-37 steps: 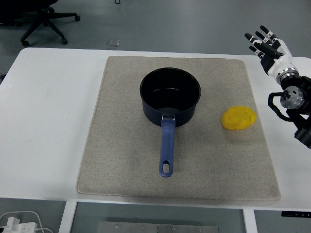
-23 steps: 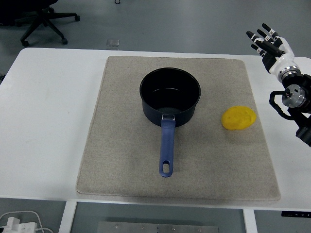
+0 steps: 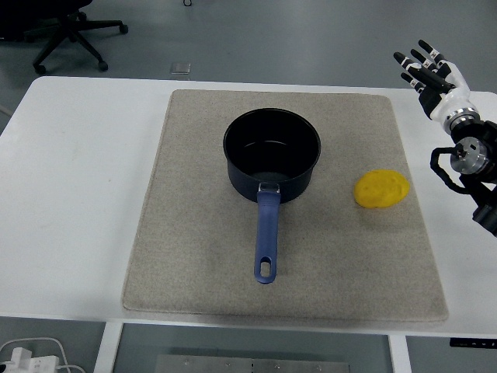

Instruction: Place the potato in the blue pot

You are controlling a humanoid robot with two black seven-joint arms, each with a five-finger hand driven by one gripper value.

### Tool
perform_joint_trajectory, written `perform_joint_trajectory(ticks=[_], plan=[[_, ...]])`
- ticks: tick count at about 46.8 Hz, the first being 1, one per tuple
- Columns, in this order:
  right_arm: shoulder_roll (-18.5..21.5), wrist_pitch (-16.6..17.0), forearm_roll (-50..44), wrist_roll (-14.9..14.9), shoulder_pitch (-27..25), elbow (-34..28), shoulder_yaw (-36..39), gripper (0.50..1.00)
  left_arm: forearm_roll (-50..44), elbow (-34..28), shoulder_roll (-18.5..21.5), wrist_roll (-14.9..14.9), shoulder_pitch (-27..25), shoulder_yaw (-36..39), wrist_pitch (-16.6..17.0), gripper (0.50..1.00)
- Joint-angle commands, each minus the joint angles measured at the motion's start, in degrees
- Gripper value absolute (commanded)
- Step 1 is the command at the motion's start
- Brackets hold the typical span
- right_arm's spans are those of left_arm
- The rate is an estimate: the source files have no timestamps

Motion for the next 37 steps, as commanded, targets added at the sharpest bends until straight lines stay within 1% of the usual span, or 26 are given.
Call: perform_joint_trajectory(ticks=[1, 11, 16, 22, 25, 30, 34, 37], plan=[[0.1, 0.2, 0.0, 0.0, 0.0, 0.2, 0.1, 0.926, 0.0, 0.2, 0.0, 0.0, 0.0, 0.0, 0.0, 0.996], [-0.1, 0.8, -0.7, 0.0, 0.1, 0.4, -0.1, 0.926, 0.0, 0.2, 0.0, 0.0, 0.0, 0.0, 0.0, 0.996], [-0.4, 2.3, -3.6, 0.0, 0.1, 0.6, -0.7, 0.926, 0.0, 0.2, 0.0, 0.0, 0.0, -0.1, 0.0, 0.996], [-1.1, 3.0, -5.0, 0.0, 0.3, 0.8, -0.9, 0.926, 0.0, 0.2, 0.0, 0.1, 0.0, 0.0, 0.0, 0.996], [-2.8, 4.1, -5.0, 0.0, 0.3, 1.0, -1.3, 0.926, 0.0, 0.2, 0.0, 0.0, 0.0, 0.0, 0.0, 0.996], [-5.9, 6.0, -5.0, 0.0, 0.5, 3.2, -2.9, 0.926, 0.0, 0.2, 0.0, 0.0, 0.0, 0.0, 0.0, 0.996], [-8.7, 6.8, -5.0, 0.0, 0.6, 6.0, -3.9, 0.926, 0.0, 0.2, 0.0, 0.0, 0.0, 0.0, 0.0, 0.996], [-10.9, 7.8, -5.6, 0.0, 0.5, 9.1, -5.5, 0.926, 0.0, 0.2, 0.0, 0.0, 0.0, 0.0, 0.0, 0.996]])
